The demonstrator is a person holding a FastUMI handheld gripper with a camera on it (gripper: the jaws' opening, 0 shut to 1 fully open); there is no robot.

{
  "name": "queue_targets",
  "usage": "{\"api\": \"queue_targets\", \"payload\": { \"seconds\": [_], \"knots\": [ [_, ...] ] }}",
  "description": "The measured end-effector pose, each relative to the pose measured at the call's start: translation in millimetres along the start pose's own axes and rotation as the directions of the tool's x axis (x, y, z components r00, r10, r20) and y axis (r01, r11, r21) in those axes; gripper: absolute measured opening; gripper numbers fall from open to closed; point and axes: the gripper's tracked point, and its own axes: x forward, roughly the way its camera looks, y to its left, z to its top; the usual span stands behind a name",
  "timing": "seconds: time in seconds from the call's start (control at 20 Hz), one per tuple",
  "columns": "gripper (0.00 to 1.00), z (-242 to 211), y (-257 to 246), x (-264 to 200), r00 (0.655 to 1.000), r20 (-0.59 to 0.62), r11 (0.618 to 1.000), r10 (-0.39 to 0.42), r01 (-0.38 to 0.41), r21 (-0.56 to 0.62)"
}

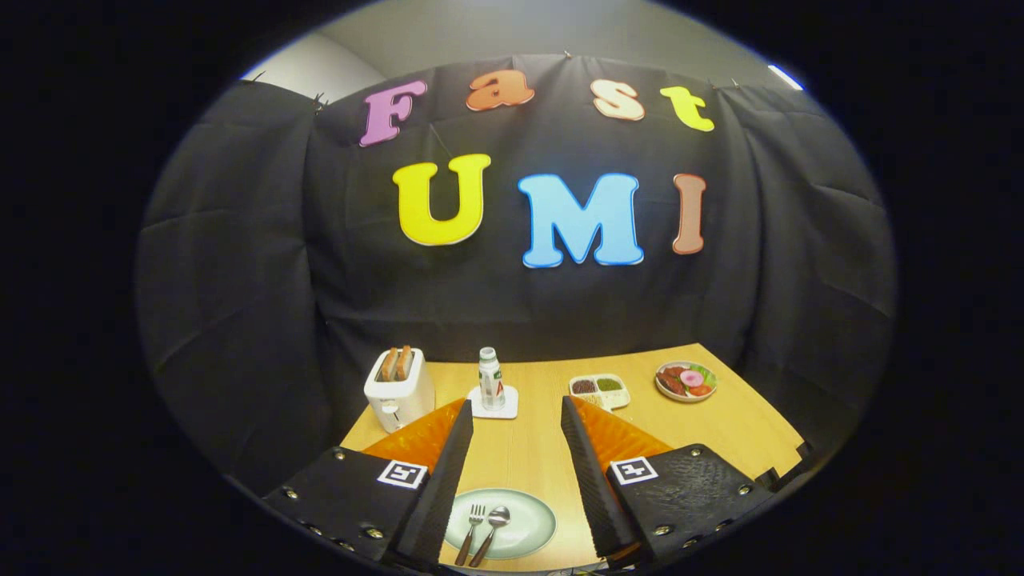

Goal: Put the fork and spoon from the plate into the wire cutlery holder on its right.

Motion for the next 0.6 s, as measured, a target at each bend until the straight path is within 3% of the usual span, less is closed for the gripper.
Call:
{"api": "queue_targets", "payload": {
  "seconds": [0.25,0.6],
  "knots": [
    [0.69,-73,5,19,0.986,-0.168,1.000,-0.017,0.019,0.010],
    [0.69,-166,13,34,0.922,-0.381,0.998,-0.062,0.063,-0.010]
  ]
}}
